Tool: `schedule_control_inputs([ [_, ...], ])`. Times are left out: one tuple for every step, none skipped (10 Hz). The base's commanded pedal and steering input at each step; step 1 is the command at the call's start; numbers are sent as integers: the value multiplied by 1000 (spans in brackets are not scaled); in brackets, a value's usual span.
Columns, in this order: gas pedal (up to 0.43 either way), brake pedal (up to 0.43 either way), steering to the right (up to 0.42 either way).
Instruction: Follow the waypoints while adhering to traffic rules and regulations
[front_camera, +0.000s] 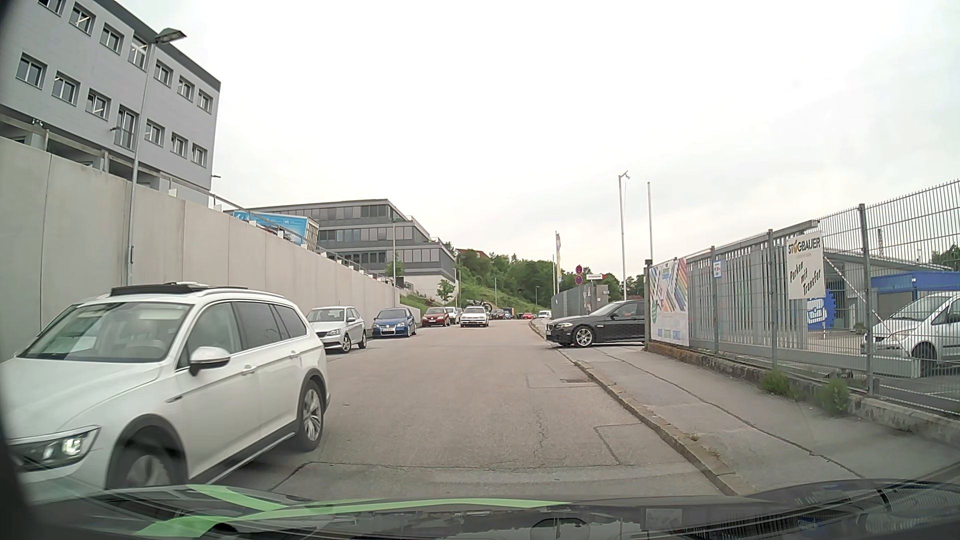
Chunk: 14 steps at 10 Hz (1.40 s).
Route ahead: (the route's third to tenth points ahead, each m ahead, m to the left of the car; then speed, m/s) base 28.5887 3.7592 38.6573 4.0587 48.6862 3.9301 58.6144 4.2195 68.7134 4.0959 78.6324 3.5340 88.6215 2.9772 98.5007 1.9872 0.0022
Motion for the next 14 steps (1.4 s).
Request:
schedule_control_inputs([
  [0, 128, -5],
  [0, 128, -5],
  [0, 128, -4],
  [0, 128, -5],
  [0, 128, -5],
  [0, 128, -4],
  [0, 128, -5],
  [0, 128, -5],
  [0, 128, -5],
  [0, 128, -5],
  [0, 128, -4],
  [0, 128, -5],
  [0, 128, -4],
  [0, 128, -5],
])
